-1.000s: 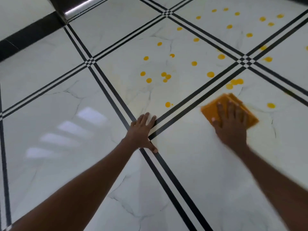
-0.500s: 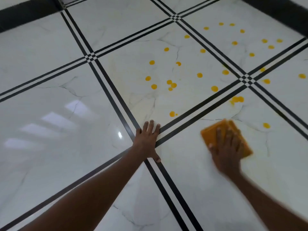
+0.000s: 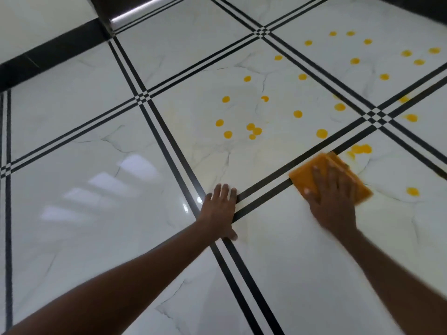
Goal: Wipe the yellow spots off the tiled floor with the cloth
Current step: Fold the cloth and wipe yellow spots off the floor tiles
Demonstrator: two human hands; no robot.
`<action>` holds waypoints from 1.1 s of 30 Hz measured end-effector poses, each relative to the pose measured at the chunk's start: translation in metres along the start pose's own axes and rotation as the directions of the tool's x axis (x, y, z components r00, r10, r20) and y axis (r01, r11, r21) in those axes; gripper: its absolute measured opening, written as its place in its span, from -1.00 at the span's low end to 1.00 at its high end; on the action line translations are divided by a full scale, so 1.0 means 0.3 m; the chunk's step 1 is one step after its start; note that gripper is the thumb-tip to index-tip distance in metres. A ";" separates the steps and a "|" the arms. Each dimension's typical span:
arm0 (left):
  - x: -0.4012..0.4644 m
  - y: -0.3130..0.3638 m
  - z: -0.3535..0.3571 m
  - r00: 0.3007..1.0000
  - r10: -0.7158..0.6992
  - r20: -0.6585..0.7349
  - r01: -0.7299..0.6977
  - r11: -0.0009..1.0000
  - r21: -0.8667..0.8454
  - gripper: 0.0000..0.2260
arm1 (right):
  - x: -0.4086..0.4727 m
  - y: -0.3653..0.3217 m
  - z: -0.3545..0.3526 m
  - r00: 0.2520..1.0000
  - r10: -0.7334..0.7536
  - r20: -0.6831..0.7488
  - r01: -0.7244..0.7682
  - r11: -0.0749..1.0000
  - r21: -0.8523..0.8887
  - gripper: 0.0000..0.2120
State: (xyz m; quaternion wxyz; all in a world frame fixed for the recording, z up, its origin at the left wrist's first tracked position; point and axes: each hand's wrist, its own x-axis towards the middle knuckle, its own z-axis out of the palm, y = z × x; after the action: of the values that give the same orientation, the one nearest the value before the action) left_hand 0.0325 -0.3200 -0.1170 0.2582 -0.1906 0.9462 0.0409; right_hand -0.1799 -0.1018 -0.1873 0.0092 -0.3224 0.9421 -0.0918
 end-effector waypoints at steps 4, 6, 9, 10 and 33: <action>0.112 0.112 -0.131 0.992 0.100 -0.071 -0.102 0.994 -0.034 0.15 | -0.346 -0.133 -0.010 0.995 0.088 0.049 -0.091 0.994 0.060 -0.31; 0.184 0.175 -0.173 0.987 0.154 -0.038 -0.155 0.988 -0.015 0.20 | -0.251 -0.105 -0.009 0.982 -0.163 0.098 0.156 0.985 0.070 -0.32; 0.300 0.276 -0.189 0.984 0.174 -0.044 -0.174 0.985 0.012 0.29 | 0.094 0.136 -0.010 0.942 -0.311 0.122 0.316 0.949 -0.020 -0.37; 0.329 0.307 -0.186 0.984 0.168 -0.063 -0.168 0.986 0.003 0.31 | 0.190 0.237 -0.011 0.973 -0.210 0.094 0.216 0.975 -0.052 -0.36; 0.412 0.476 -0.188 0.998 0.055 -0.038 -0.054 0.998 0.024 0.38 | -0.237 0.147 -0.073 0.943 0.332 -0.008 -0.330 0.940 0.091 -0.28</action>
State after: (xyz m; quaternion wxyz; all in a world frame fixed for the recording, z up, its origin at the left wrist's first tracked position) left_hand -0.1469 -0.2399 -0.1337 0.2410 -0.1626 0.9562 0.0332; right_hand -0.1519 -0.0206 -0.1768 0.0278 -0.1577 0.9779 -0.1341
